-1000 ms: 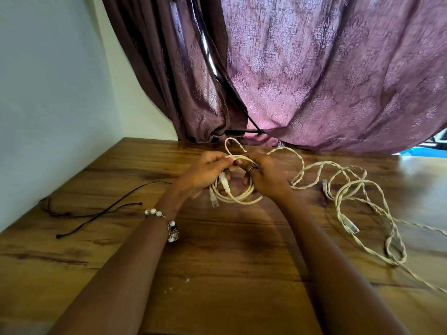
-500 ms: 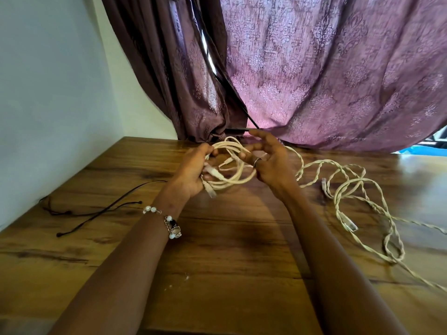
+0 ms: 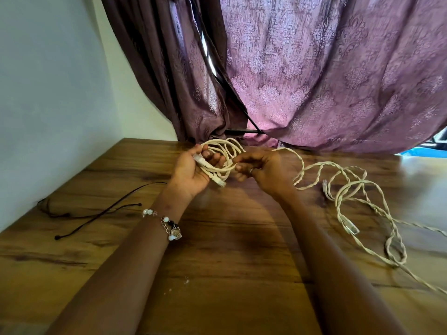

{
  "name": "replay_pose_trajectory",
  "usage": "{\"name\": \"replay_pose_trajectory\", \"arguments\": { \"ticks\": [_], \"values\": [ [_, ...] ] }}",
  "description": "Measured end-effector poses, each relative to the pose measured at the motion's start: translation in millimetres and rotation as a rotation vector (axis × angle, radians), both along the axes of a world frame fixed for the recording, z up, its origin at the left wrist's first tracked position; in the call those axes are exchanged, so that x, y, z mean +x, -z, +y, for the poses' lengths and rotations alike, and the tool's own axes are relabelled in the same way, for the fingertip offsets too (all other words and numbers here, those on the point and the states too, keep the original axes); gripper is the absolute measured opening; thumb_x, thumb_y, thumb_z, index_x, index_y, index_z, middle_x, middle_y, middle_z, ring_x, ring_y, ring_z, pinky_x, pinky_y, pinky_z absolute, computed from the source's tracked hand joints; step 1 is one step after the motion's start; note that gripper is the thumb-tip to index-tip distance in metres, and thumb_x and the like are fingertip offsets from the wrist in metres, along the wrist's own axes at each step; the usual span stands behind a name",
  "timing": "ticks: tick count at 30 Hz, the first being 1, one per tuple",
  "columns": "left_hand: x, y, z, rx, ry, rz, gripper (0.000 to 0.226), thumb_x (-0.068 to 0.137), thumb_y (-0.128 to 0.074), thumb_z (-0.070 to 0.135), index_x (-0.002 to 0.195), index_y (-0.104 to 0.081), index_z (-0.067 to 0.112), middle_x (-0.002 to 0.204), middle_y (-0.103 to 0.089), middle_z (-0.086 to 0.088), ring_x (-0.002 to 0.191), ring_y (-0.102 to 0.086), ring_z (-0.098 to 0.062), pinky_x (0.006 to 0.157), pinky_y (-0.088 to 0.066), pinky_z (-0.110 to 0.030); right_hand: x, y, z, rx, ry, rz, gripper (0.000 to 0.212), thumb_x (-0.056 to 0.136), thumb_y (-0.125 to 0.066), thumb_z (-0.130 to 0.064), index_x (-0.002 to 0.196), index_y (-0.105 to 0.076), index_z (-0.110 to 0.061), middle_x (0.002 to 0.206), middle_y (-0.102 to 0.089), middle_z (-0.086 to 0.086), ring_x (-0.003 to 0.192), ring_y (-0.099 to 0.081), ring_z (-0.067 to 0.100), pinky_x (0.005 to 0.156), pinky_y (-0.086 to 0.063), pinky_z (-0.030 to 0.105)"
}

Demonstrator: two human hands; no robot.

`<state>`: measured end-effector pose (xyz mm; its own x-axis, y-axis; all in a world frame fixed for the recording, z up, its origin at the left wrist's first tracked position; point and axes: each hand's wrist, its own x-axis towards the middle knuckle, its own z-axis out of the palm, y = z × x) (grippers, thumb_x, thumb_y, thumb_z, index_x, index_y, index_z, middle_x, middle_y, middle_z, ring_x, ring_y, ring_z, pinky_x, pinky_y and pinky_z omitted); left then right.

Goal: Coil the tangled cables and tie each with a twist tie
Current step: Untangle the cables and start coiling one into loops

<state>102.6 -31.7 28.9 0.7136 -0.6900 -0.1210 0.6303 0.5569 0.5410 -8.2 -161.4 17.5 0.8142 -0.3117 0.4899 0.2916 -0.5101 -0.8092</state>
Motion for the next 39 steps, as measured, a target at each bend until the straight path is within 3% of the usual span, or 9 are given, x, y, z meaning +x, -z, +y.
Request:
{"name": "replay_pose_trajectory", "arguments": {
  "ticks": [4, 10, 15, 18, 21, 27, 31, 35, 39],
  "values": [
    [0, 1, -2, -0.009, -0.020, 0.030, 0.040, 0.101, -0.032, 0.027, 0.068, -0.047, 0.009, 0.042, -0.044, 0.001, 0.037, -0.046, -0.012, 0.048, -0.053, -0.023, 5, 5, 8, -0.282, 0.082, -0.016, 0.005, 0.079, -0.074, -0.007, 0.082, -0.073, -0.010, 0.064, -0.067, -0.015, 0.049, -0.059, -0.001, 0.051, -0.044, 0.012],
    [3, 7, -2, -0.009, 0.032, -0.022, 0.039, 0.099, -0.030, 0.031, 0.069, -0.048, 0.012, 0.035, -0.030, 0.007, 0.028, -0.024, -0.007, 0.040, -0.022, -0.014, 8, 4, 18, -0.520, 0.106, -0.088, 0.016, 0.069, -0.084, -0.026, 0.072, -0.074, -0.014, 0.058, -0.066, -0.005, 0.050, -0.056, 0.005, 0.049, -0.040, 0.014],
    [-1, 4, 1, 0.033, 0.170, -0.140, 0.060, 0.097, -0.024, 0.056, 0.062, -0.044, 0.012, 0.029, -0.023, 0.006, 0.021, -0.017, -0.006, 0.034, -0.015, -0.008, 8, 3, 12, -0.126, 0.005, -0.061, 0.020, 0.068, -0.085, -0.013, 0.068, -0.067, -0.005, 0.051, -0.056, -0.004, 0.044, -0.045, 0.003, 0.046, -0.036, 0.019],
    [-6, 3, 2, 0.113, 0.225, -0.235, 0.064, 0.093, -0.025, 0.065, 0.063, -0.044, 0.012, 0.029, -0.025, 0.007, 0.019, -0.017, -0.003, 0.028, -0.014, -0.007, 9, 2, 6, 0.036, 0.074, -0.177, 0.038, 0.064, -0.086, -0.013, 0.095, -0.063, -0.007, 0.083, -0.062, 0.009, 0.067, -0.056, 0.009, 0.058, -0.046, 0.020],
    [-12, 0, 2, 0.176, 0.272, -0.330, 0.066, 0.090, -0.025, 0.068, 0.064, -0.045, 0.011, 0.029, -0.026, 0.008, 0.019, -0.018, -0.001, 0.027, -0.015, -0.007, 7, 5, 0, 0.060, 0.039, -0.060, 0.066, 0.065, -0.085, -0.016, 0.123, -0.053, -0.012, 0.120, -0.061, 0.010, 0.102, -0.061, 0.007, 0.084, -0.053, 0.023],
    [-9, 3, 4, 0.291, 0.259, -0.352, 0.075, 0.083, -0.028, 0.076, 0.055, -0.053, 0.011, 0.032, -0.026, 0.008, 0.023, -0.018, -0.002, 0.029, -0.021, -0.008, 4, 11, 12, 0.414, -0.155, -0.006, 0.030, 0.081, -0.069, -0.002, 0.111, -0.064, 0.000, 0.101, -0.070, 0.018, 0.092, -0.066, 0.034, 0.080, -0.056, 0.052],
    [-13, 7, -3, 0.494, -0.062, -0.411, 0.065, 0.087, -0.032, 0.072, 0.062, -0.045, 0.013, 0.038, -0.033, 0.004, 0.027, -0.024, -0.006, 0.035, -0.026, -0.010, 19, 17, 14, 0.105, 0.103, -0.056, 0.009, 0.092, -0.059, -0.008, 0.099, -0.064, -0.010, 0.068, -0.066, -0.008, 0.059, -0.060, 0.007, 0.057, -0.052, 0.027],
    [-17, 9, -9, 0.527, -0.235, -0.431, 0.055, 0.092, -0.038, 0.062, 0.066, -0.044, 0.014, 0.041, -0.038, 0.001, 0.028, -0.028, -0.008, 0.036, -0.026, -0.011, 28, 26, 12, -0.293, 0.323, -0.065, 0.045, 0.082, -0.058, 0.006, 0.125, -0.050, -0.006, 0.099, -0.067, 0.013, 0.089, -0.063, 0.026, 0.079, -0.048, 0.031],
    [-15, 10, -8, 0.558, -0.300, -0.449, 0.053, 0.091, -0.042, 0.060, 0.071, -0.049, 0.013, 0.048, -0.042, -0.003, 0.029, -0.031, -0.008, 0.035, -0.027, -0.013, 30, 27, 10, -0.625, 0.414, 0.008, 0.029, 0.080, -0.060, -0.007, 0.106, -0.060, 0.007, 0.090, -0.066, 0.025, 0.083, -0.060, 0.040, 0.072, -0.045, 0.041]
  ]
}}
